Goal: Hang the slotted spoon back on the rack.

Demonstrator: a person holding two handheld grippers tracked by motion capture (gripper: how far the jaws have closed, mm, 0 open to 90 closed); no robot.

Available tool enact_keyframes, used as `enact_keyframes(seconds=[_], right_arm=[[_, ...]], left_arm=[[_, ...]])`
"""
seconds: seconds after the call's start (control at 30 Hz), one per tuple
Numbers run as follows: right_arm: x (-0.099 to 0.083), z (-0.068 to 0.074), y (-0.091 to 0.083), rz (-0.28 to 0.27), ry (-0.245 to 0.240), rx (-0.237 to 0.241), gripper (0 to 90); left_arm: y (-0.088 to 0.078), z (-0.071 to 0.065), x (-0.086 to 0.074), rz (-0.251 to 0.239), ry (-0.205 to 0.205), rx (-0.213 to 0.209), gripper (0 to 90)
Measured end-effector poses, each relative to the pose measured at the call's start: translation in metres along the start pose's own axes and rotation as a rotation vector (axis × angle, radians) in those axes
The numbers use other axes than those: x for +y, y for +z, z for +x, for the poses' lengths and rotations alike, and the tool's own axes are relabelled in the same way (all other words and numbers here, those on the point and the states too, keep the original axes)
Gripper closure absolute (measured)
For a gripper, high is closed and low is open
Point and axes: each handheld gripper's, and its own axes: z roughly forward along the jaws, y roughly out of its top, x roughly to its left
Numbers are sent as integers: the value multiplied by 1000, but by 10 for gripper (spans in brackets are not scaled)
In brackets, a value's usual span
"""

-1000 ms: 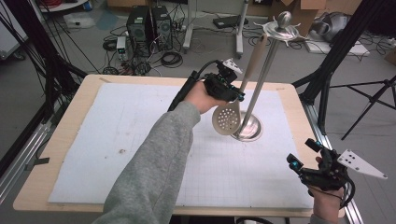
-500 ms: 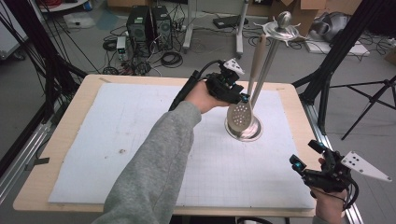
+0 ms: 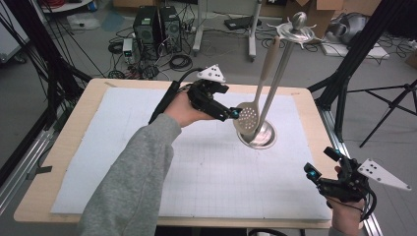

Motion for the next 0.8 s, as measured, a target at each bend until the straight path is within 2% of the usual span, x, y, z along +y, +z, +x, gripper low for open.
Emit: enact_keyframes(seconds=[0.07, 0.13, 0.3, 0.33, 0.37, 0.43, 0.53, 0.6, 0.7, 0.73, 0.8], right_arm=[[0, 0, 1, 7, 5, 6, 8], [-1, -1, 4, 7, 4, 6, 9], [-2, 0, 9, 16, 0, 14, 9], [-2, 1, 10, 14, 2, 15, 9], [-1, 1, 11, 19, -2, 16, 9], [-1, 2, 13, 23, -1, 16, 9], [-2, 5, 18, 31, -8, 20, 9], [-2, 5, 20, 36, -18, 21, 9], [-2, 10, 26, 56, -31, 30, 9], [-2, 11, 27, 61, -33, 30, 9], [-2, 13, 29, 63, -43, 31, 9]], left_arm=[[-4, 0, -3, -2, 0, 1, 114], [-18, 2, -11, -15, 1, 9, 116], [-39, 6, -29, -35, -26, 43, 117], [-44, 8, -32, -33, -20, 52, 117], [-44, 8, -32, -33, -20, 52, 117], [-59, 10, -44, -44, -31, 86, 117], [-69, 9, -52, -61, -39, 101, 117], [-80, 9, -60, -59, -30, 124, 117], [-101, 7, -75, -80, -31, 157, 117], [-101, 7, -75, -80, -31, 157, 117], [-115, 3, -85, -94, -28, 178, 117]])
